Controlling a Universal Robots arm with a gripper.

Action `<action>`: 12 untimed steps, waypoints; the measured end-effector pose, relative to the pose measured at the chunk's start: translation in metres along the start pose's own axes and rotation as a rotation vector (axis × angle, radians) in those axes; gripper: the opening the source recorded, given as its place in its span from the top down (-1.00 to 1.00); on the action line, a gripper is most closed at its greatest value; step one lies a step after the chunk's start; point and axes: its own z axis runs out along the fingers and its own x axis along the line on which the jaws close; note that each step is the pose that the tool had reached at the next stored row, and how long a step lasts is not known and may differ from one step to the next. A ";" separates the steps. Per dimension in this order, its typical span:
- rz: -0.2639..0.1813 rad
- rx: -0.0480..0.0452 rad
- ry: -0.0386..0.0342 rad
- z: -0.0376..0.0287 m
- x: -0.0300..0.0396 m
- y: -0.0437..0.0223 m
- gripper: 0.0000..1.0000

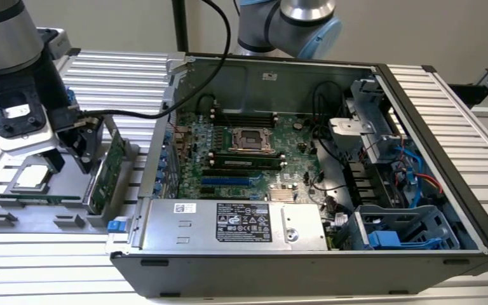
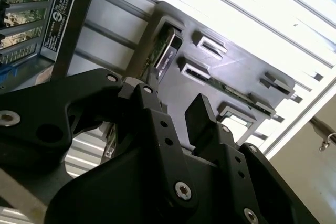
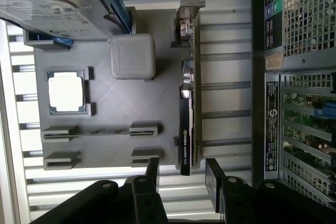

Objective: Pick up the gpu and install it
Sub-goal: 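Pick up the gpu and move the gpu toward the slot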

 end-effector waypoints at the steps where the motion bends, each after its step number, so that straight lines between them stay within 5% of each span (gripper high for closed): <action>1: 0.000 0.0006 -0.0001 0.0005 0.0000 0.0000 -1.00; 12: 0.000 0.0064 -0.0005 0.0051 0.0001 0.0001 -1.00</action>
